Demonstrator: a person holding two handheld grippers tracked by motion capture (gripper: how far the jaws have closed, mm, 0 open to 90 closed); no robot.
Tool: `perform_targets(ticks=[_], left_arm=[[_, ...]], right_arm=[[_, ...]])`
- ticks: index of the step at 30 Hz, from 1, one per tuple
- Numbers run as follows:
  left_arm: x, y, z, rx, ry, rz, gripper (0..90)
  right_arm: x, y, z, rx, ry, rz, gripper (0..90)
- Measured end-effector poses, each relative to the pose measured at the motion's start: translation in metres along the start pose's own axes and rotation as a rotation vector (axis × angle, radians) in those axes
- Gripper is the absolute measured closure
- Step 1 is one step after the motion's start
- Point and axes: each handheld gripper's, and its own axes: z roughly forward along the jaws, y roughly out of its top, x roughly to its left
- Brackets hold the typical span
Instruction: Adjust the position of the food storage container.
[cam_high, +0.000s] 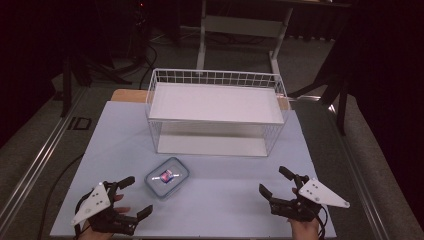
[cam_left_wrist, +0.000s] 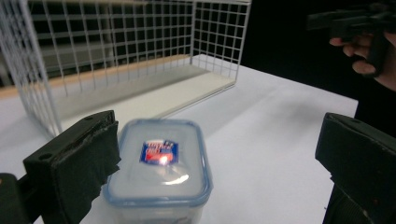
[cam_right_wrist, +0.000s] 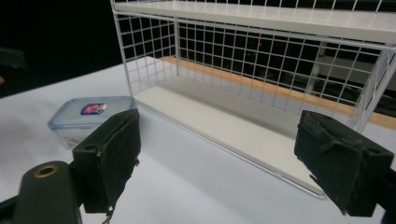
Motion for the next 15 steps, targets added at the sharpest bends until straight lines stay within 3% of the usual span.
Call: perform_targets(ticks=[5,6,7,10,12,15], left_arm=[[0.0,0.008,-0.004,0.0,-0.026,-0.052,0.7],[0.002,0.012,-0.006,-0.005,-0.06,-0.099,0.7],[0.003,0.013,-0.007,-0.007,-0.068,-0.114,0.6],[0.005,0.018,-0.01,0.012,-0.029,-0.104,0.6],[0.01,0.019,-0.011,0.024,-0.063,-0.111,0.6],[0.015,0.02,-0.009,0.074,-0.053,-0.073,0.6]], right_arm=[[0.003,0.001,-0.002,-0.001,-0.011,-0.004,14.1],[0.004,0.002,-0.002,-0.005,-0.021,-0.008,14.0],[0.004,0.003,-0.003,-0.017,-0.025,-0.009,14.0],[0.006,0.005,-0.003,-0.022,-0.033,-0.014,13.8],[0.006,0.006,-0.002,-0.018,-0.04,-0.019,13.7],[0.006,0.007,-0.002,-0.025,-0.037,-0.012,13.7]])
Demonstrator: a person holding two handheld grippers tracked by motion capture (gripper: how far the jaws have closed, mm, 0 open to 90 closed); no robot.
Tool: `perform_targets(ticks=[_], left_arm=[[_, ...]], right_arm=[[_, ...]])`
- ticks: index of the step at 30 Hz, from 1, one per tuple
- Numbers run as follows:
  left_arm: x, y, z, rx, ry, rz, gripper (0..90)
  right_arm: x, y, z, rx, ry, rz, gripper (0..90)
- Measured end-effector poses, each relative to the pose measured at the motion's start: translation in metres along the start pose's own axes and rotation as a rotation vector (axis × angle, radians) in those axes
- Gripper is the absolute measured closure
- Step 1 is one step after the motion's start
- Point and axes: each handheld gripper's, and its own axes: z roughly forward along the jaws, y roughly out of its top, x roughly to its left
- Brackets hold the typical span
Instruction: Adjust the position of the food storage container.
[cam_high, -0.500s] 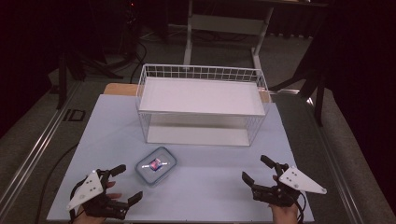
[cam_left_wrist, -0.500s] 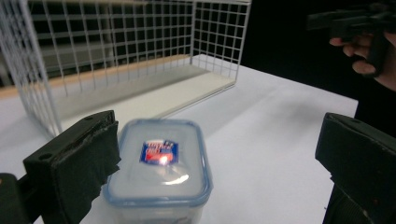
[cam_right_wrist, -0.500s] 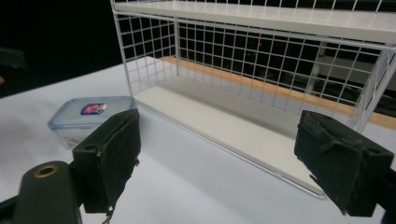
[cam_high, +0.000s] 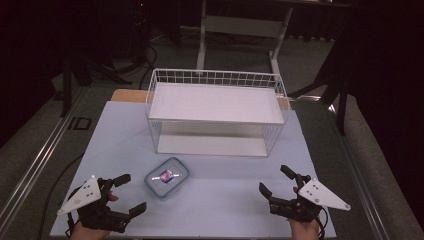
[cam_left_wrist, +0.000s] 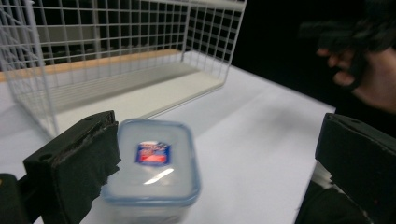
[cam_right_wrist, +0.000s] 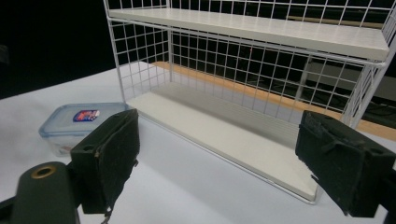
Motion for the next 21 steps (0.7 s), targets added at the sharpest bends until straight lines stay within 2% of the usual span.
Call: perform_targets(ticks=[3,6,8,10,12,13,14,15,17,18,19,20,21], left_arm=[[0.007,-0.001,0.002,0.039,0.018,0.023,0.7],[0.014,-0.003,0.001,0.067,0.04,0.055,8.7],[0.019,-0.006,0.001,0.077,0.038,0.071,20.9],[0.023,-0.01,0.004,0.101,0.033,0.057,29.9],[0.028,-0.015,0.009,0.141,0.038,0.038,38.3],[0.03,-0.018,0.011,0.162,0.037,0.043,41.3],[0.032,-0.021,0.014,0.197,0.057,0.051,46.7],[0.034,-0.024,0.017,0.217,0.046,0.043,51.6],[0.037,-0.028,0.022,0.259,0.053,0.016,63.6],[0.038,-0.03,0.024,0.273,0.049,0.015,69.3],[0.038,-0.032,0.027,0.299,0.067,0.019,73.7],[0.039,-0.033,0.029,0.316,0.053,0.014,78.6],[0.039,-0.035,0.032,0.334,0.065,0.03,85.1]], right_arm=[[0.0,0.001,-0.001,-0.011,0.017,0.008,13.8],[0.001,0.001,-0.002,-0.014,0.015,0.005,13.8],[0.002,0.001,-0.002,-0.013,0.01,0.002,13.8],[0.001,0.001,-0.002,-0.016,0.013,0.007,13.9],[0.001,0.0,-0.001,-0.018,0.011,0.012,14.0],[0.001,0.0,-0.001,-0.016,0.011,0.016,14.1],[0.001,0.0,-0.001,-0.013,0.013,0.013,14.0],[0.001,-0.001,0.0,-0.01,0.011,0.008,14.1],[0.001,-0.001,0.0,-0.003,0.015,0.01,14.1],[0.002,-0.001,0.001,-0.003,0.015,0.006,14.1],[0.002,-0.001,0.001,-0.003,0.013,0.003,14.1],[0.003,-0.002,0.002,-0.002,0.017,0.001,14.1],[0.003,-0.002,0.002,-0.001,0.021,0.0,14.2]])
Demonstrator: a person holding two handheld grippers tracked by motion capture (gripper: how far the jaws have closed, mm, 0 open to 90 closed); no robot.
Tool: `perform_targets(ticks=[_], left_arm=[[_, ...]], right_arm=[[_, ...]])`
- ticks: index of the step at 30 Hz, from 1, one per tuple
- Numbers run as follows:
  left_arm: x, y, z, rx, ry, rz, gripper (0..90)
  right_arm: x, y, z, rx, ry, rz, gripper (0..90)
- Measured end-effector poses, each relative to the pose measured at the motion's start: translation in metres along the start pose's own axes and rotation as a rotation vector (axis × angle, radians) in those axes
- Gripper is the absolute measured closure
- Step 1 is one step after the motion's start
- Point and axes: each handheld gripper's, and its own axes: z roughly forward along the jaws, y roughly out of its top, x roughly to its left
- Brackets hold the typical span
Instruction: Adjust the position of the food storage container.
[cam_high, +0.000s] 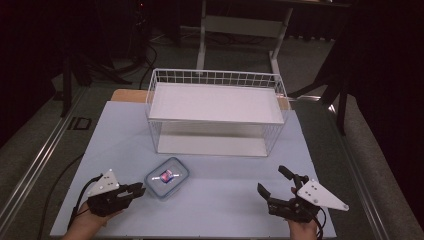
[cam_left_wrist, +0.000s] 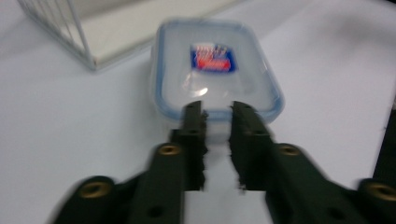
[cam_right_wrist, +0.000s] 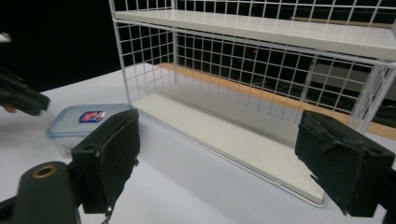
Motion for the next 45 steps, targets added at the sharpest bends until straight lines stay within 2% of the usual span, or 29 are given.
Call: perform_targets(ticks=[1,3,6,8,12,13,14,20,25,30,33,34,35,38,42,45], left_arm=[[0.0,0.0,0.003,0.034,0.012,0.016,88.6],[-0.001,-0.002,0.008,0.074,0.017,0.06,90.0],[-0.002,-0.001,0.015,0.1,0.008,0.082,90.0],[0.0,0.0,0.016,0.1,-0.006,0.055,90.0],[0.005,-0.001,0.017,0.122,-0.02,0.039,90.0],[0.006,-0.003,0.017,0.12,-0.049,0.026,90.0],[0.005,-0.005,0.018,0.115,-0.048,0.024,90.0],[0.007,-0.002,0.029,0.15,0.017,-0.007,90.0],[0.013,0.005,0.035,0.138,0.054,-0.037,90.0],[0.02,0.009,0.044,0.135,0.077,-0.046,90.0],[0.021,0.006,0.042,0.13,0.09,-0.079,90.0],[0.02,0.005,0.039,0.126,0.092,-0.083,90.0],[0.019,0.005,0.037,0.132,0.103,-0.07,90.0],[0.018,0.007,0.034,0.118,0.094,-0.078,90.0],[0.019,0.008,0.04,0.127,0.08,-0.09,90.0],[0.021,0.012,0.044,0.135,0.095,-0.082,90.0]], right_arm=[[0.0,0.0,0.0,0.003,0.002,-0.001,14.3],[0.001,-0.001,0.001,0.008,0.01,0.0,14.4],[0.002,-0.001,0.003,0.013,0.015,-0.003,14.3],[0.002,-0.001,0.003,0.013,0.016,-0.007,14.4],[0.001,-0.002,0.004,0.017,0.022,-0.004,14.3],[0.001,-0.002,0.004,0.016,0.02,0.0,14.4],[0.001,-0.002,0.004,0.015,0.021,0.001,14.3],[0.0,-0.003,0.005,0.02,0.021,0.003,14.3],[0.0,-0.004,0.007,0.028,0.026,0.004,14.4],[0.002,-0.004,0.008,0.035,0.034,-0.003,14.3],[0.002,-0.005,0.008,0.04,0.037,0.001,14.4],[0.002,-0.005,0.008,0.039,0.036,-0.002,14.4],[0.002,-0.005,0.008,0.038,0.035,-0.003,14.4],[0.001,-0.005,0.008,0.036,0.037,0.002,14.4],[0.002,-0.005,0.009,0.037,0.037,-0.003,14.4],[0.002,-0.004,0.009,0.036,0.035,-0.007,14.4]])
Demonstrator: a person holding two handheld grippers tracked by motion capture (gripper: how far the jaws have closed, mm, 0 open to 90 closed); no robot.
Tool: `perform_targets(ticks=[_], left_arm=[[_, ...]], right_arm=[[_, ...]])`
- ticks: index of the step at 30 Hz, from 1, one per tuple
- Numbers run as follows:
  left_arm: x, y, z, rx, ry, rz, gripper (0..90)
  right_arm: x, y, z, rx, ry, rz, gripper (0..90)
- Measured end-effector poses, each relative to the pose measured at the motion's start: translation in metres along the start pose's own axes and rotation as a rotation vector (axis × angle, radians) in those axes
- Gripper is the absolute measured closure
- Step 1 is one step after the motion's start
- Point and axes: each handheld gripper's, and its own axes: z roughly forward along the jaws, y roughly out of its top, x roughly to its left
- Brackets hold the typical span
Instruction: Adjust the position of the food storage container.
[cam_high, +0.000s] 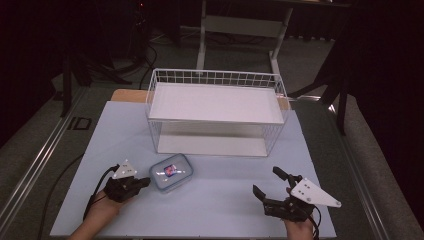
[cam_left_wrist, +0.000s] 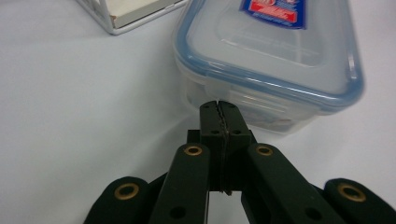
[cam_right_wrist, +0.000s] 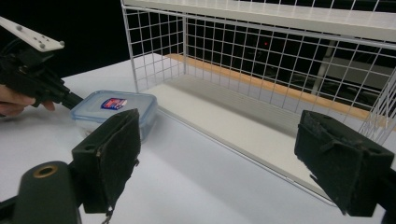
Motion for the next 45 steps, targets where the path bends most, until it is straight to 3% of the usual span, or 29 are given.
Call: perform_targets(ticks=[5,6,14,15,21,23,32,36,38,45], left_arm=[[0.003,0.005,0.005,0.003,0.007,-0.002,90.0],[0.005,0.008,0.009,-0.002,0.005,-0.026,90.0],[0.009,0.02,0.02,-0.004,0.009,-0.05,90.0],[0.009,0.023,0.026,-0.009,-0.003,-0.07,90.0],[0.006,0.028,0.035,-0.01,-0.006,-0.067,90.0],[0.003,0.036,0.042,-0.006,0.007,-0.057,90.0],[-0.006,0.052,0.061,-0.004,-0.011,-0.038,90.0],[-0.007,0.052,0.056,-0.022,-0.011,-0.051,90.0],[-0.005,0.051,0.046,-0.043,-0.008,-0.064,90.0],[-0.007,0.049,0.041,-0.022,-0.005,-0.056,90.0]], right_arm=[[-0.001,-0.001,0.002,0.005,0.004,0.011,14.4],[0.0,-0.002,0.002,0.008,0.005,0.013,14.4],[0.0,-0.002,0.002,0.011,0.006,0.004,14.4],[-0.001,-0.003,0.002,0.013,0.005,0.004,14.4],[-0.001,-0.003,0.002,0.011,0.006,0.007,14.4],[-0.001,-0.003,0.003,0.007,0.009,0.002,14.4],[0.0,-0.004,0.005,0.014,0.016,-0.005,14.4],[0.0,-0.004,0.004,0.015,0.017,-0.007,14.4],[-0.001,-0.005,0.003,0.013,0.016,-0.006,14.4],[-0.001,-0.005,0.004,0.016,0.017,-0.002,14.4]])
